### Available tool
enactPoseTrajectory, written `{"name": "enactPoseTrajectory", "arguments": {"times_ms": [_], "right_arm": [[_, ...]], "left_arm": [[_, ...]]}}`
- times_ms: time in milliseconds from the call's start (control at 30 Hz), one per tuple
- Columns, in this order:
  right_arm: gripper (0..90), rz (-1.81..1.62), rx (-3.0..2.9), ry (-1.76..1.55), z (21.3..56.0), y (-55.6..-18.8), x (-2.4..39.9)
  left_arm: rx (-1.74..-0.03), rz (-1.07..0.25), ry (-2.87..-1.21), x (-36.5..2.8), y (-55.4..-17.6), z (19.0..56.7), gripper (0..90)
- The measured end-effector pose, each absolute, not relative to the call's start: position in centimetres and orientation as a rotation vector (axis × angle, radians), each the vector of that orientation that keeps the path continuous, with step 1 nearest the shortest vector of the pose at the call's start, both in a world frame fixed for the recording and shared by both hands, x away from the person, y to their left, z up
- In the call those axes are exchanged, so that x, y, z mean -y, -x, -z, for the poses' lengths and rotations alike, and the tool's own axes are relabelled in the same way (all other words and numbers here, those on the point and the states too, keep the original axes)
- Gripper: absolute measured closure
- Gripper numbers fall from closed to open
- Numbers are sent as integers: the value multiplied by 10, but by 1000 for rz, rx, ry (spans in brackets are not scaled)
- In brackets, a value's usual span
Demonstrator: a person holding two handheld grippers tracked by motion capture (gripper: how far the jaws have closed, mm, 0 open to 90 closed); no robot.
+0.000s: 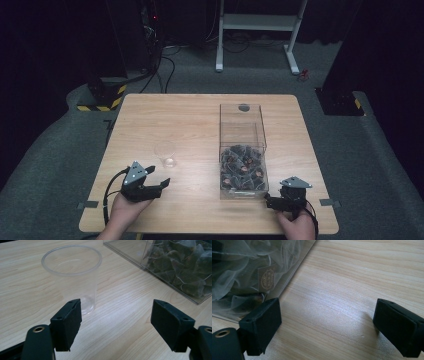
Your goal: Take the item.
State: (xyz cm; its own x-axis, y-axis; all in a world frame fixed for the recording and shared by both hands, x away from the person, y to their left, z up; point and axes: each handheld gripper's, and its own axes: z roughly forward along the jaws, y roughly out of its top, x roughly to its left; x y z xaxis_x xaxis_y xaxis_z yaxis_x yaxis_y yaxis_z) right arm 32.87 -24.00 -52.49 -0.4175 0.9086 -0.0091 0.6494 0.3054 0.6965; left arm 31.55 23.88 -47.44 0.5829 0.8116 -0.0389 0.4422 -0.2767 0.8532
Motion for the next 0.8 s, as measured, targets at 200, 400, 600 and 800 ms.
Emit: {"name": "enactPoseTrajectory", "arguments": {"times_ms": [200, 400, 600, 800], "right_arm": [[78, -875, -2176, -1390, 525, -329, 240], [78, -875, -2176, -1389, 525, -329, 240], [78, -875, -2176, -1389, 525, -329, 240], [78, -875, -2176, -1389, 525, -329, 240]], "left_arm": [[-987, -506, -1902, -231, -318, 470, 257], [-966, -507, -1902, -226, -320, 466, 261], [-947, -504, -1901, -219, -322, 462, 266], [-923, -496, -1907, -211, -326, 457, 271]]}}
